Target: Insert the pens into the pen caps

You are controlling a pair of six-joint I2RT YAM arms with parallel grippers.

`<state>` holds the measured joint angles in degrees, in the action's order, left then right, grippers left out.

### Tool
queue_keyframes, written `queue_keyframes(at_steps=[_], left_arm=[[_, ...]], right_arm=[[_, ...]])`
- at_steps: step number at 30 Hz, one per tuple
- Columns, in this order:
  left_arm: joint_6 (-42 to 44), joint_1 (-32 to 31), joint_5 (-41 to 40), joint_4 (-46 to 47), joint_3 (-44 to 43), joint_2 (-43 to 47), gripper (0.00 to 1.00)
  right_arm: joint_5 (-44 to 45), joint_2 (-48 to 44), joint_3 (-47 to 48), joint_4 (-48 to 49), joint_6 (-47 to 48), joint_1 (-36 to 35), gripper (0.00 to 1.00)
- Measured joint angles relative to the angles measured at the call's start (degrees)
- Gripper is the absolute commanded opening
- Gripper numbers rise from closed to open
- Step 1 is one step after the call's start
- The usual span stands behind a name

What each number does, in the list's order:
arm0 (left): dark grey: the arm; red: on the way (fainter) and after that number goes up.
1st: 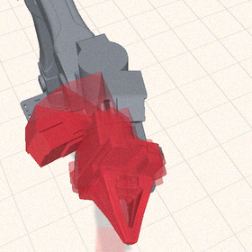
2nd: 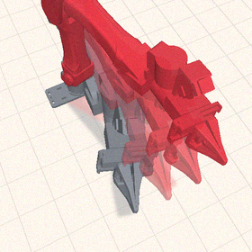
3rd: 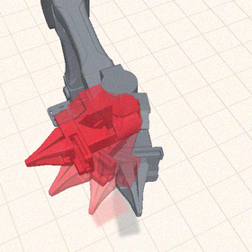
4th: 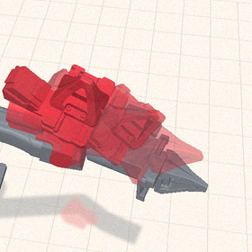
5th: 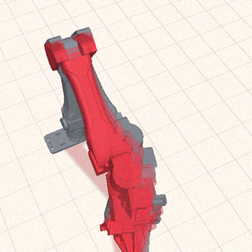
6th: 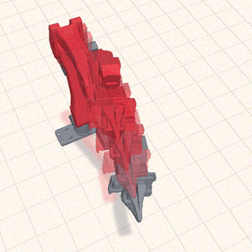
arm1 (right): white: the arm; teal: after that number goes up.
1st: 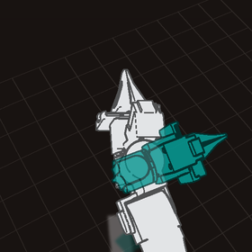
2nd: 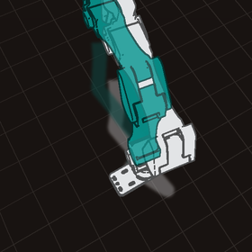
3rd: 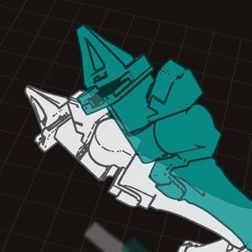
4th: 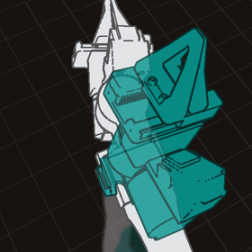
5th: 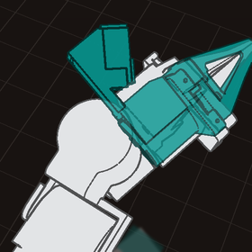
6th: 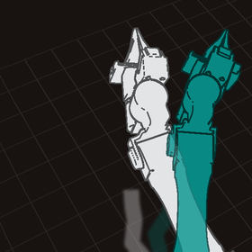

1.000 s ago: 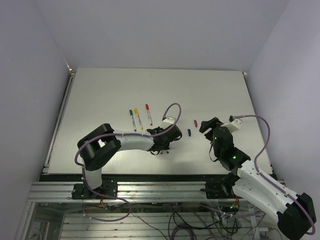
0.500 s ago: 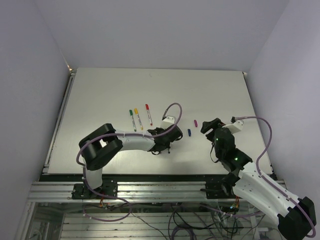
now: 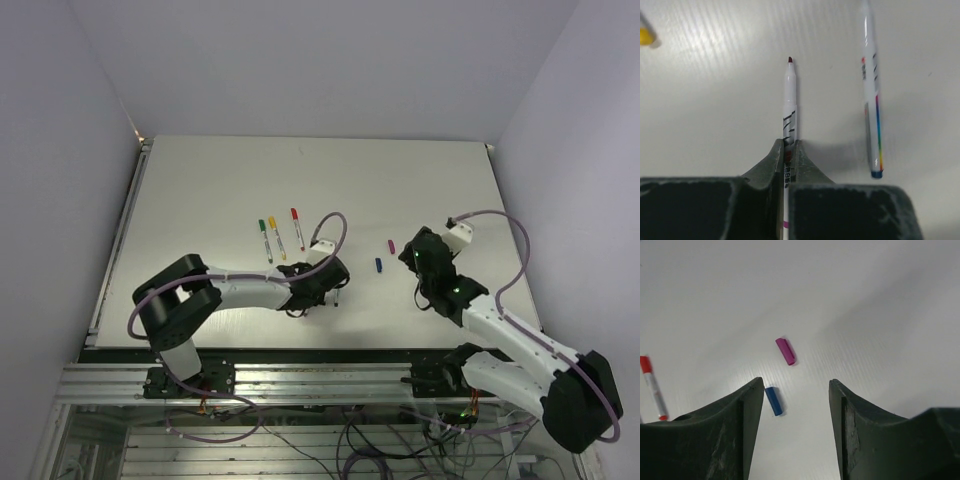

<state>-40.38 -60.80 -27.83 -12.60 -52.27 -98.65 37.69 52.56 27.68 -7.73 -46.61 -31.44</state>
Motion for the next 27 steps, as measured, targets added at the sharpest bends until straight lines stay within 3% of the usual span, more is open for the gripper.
queue_keyframes(at_steps=[13,27], left_arm=[[2.91,0.02,5.79,-2.71,5.22,15.28,0.07],[3.56,0.22,9.05,-0.48,6.21,16.59,0.07]], right_arm=[[-8.07,19.89,7.15,3.58,12.02,7.72,0.47],[-19.82,34.73,15.58,8.11,22.91,9.11,0.49]])
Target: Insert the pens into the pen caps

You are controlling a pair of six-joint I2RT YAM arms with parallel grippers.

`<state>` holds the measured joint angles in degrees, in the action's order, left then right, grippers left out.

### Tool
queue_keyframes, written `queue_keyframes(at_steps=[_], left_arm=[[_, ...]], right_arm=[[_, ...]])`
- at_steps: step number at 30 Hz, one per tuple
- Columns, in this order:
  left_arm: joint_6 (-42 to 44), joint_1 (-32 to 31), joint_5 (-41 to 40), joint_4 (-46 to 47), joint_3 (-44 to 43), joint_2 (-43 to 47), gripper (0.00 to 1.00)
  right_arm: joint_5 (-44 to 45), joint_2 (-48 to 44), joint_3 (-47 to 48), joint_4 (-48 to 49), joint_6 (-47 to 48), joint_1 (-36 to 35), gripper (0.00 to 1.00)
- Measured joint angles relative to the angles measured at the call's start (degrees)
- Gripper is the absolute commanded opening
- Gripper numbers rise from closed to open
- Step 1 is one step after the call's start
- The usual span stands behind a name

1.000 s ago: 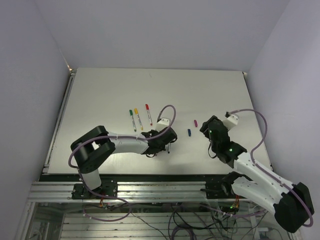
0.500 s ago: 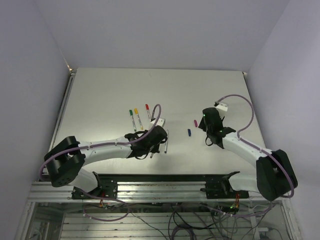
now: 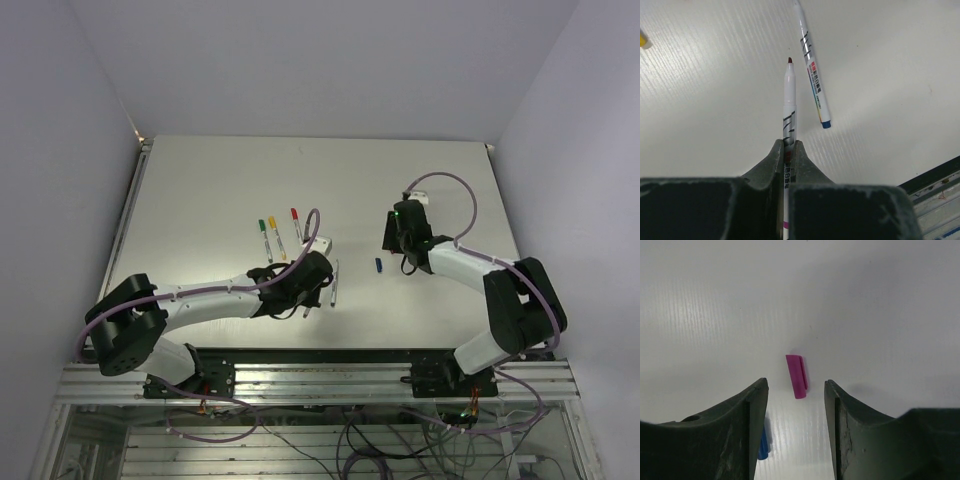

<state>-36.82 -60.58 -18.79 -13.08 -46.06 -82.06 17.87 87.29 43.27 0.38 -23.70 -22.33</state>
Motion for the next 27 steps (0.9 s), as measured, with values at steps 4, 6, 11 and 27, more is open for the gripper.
queue_keyframes(at_steps=[4,6,11,27], left_arm=[[0.17,0.00,0.39,0.52,0.02,0.00,0.07],[0.42,0.07,0.68,1.09,0.02,0.00,0.07],[0.68,0.17,1.22,1.62,0.02,0.00,0.07],[0.83,0.96,2.99,3.04,0.76,-0.11,0.07]], right_arm=[[-1.68,2.29,0.74,0.42,0.83,0.28,0.49],[-2.29,3.45,0.90,0.68,1.03,0.44,0.49],[-3.19,5.49,0.98,0.70,1.55,0.68,0.48],[-1.81,9.31,2.10,2.80,1.66,0.96,0.26]])
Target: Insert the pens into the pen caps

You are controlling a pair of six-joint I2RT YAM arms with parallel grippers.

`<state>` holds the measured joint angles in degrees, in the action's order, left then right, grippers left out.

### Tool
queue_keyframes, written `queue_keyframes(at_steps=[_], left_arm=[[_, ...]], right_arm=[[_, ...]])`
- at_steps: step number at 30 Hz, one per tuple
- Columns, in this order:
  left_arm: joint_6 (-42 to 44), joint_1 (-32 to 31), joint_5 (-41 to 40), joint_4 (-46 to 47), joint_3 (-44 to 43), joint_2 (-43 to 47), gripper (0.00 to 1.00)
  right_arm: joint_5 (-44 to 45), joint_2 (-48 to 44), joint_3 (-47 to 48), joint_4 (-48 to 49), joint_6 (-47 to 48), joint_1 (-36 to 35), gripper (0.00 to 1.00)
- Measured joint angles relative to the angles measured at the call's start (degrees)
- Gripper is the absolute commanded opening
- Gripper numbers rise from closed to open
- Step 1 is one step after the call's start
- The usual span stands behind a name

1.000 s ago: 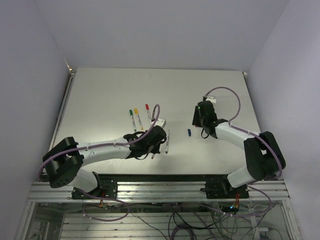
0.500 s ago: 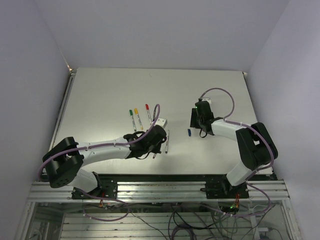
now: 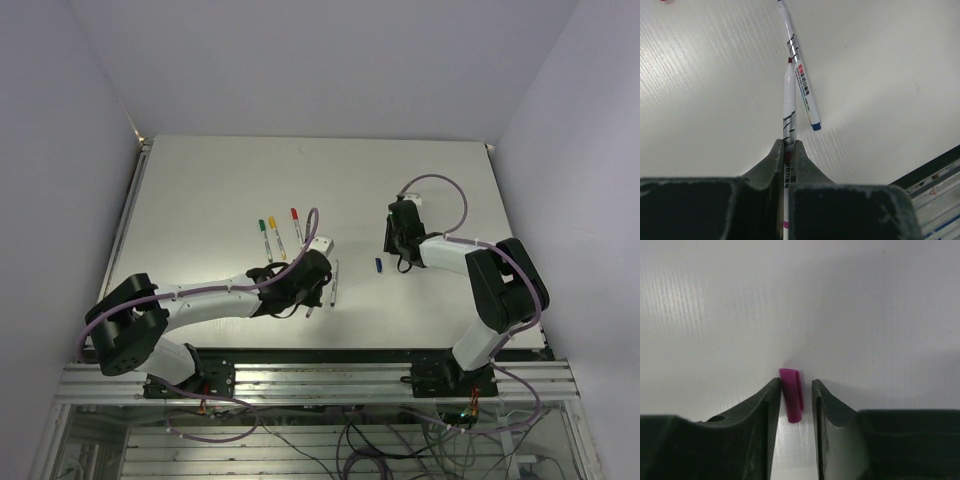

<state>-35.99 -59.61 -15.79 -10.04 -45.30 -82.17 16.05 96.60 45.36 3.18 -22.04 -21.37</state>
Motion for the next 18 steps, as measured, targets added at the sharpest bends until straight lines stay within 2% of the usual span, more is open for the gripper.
queue_keyframes(at_steps=[1,4,5,13,18], left_arm=[[0.00,0.04,0.02,0.00,0.00,-0.02,0.07],[0.00,0.24,0.04,0.00,0.00,-0.04,0.07],[0.00,0.33,0.04,0.00,0.00,-0.04,0.07],[0.02,0.81,1.22,0.76,0.07,-0.33,0.07],[0.63,0.98,1.77,1.92,0.11,-0.33,0.07]], right_arm=[[0.11,0.28,0.22,0.13,-0.09,0.04,0.23],[0.26,0.83,0.72,0.33,-0.61,0.20,0.01],[0.17,0.83,0.72,0.37,-0.96,0.22,0.00],[-1.62,-0.22,0.70,-0.07,-2.69,0.31,0.00],[-4.37,-5.46,-0.81,-2.01,-3.32,0.31,0.00]])
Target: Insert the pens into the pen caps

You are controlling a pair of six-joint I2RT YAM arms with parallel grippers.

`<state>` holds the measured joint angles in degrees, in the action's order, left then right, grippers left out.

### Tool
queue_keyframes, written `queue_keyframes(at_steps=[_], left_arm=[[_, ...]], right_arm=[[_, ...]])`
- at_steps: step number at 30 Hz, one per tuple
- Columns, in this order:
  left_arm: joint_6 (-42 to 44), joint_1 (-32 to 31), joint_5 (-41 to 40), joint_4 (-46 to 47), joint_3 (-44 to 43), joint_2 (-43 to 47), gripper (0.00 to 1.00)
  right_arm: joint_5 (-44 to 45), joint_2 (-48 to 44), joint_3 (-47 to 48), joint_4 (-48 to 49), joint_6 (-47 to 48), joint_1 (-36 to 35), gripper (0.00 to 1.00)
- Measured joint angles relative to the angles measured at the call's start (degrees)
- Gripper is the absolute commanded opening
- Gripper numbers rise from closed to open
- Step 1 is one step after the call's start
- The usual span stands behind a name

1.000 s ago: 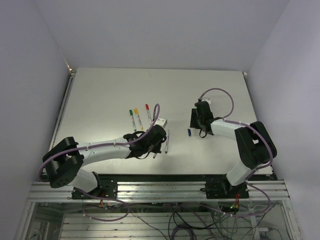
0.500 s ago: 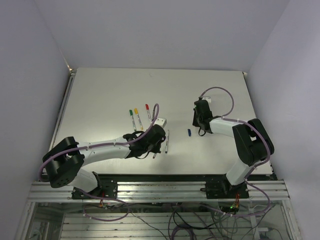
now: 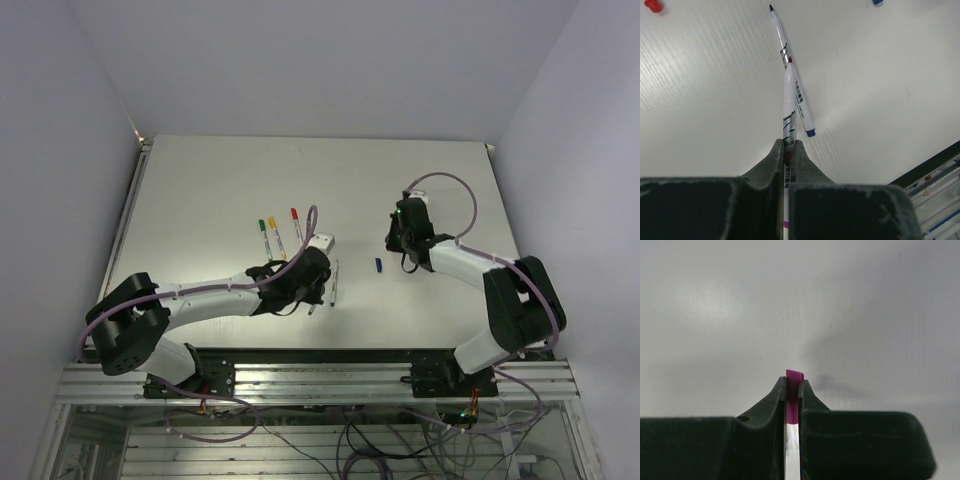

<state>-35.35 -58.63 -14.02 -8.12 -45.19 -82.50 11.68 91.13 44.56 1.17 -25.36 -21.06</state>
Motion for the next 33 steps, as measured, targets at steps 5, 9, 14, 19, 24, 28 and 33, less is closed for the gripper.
queue_keyframes(at_steps=[5,9,14,19,24,28,33], left_arm=[[1.51,0.07,0.59,2.62,0.00,0.46,0.07],[2.58,0.11,2.67,6.64,0.02,1.92,0.07],[3.28,0.11,7.19,14.82,0.92,4.42,0.07],[3.15,0.11,11.13,22.27,2.14,5.20,0.07],[2.97,0.11,15.17,29.40,4.15,5.20,0.07],[2.91,0.11,17.05,33.22,5.44,5.27,0.07],[2.34,0.11,17.29,36.22,6.56,6.14,0.07]], right_arm=[[-2.80,-10.54,-2.29,2.21,-0.92,0.00,0.00],[-5.64,-20.13,-6.91,6.99,-2.71,0.00,0.00],[-8.31,-30.62,-14.51,14.91,-6.49,0.00,0.00],[-10.54,-36.89,-20.79,24.20,-12.74,0.00,0.00],[-13.51,-37.70,-23.76,33.03,-18.03,0.00,0.00],[-16.39,-36.57,-25.22,40.37,-21.68,0.00,0.00],[-19.96,-34.10,-28.26,49.22,-25.33,0.00,0.00]])
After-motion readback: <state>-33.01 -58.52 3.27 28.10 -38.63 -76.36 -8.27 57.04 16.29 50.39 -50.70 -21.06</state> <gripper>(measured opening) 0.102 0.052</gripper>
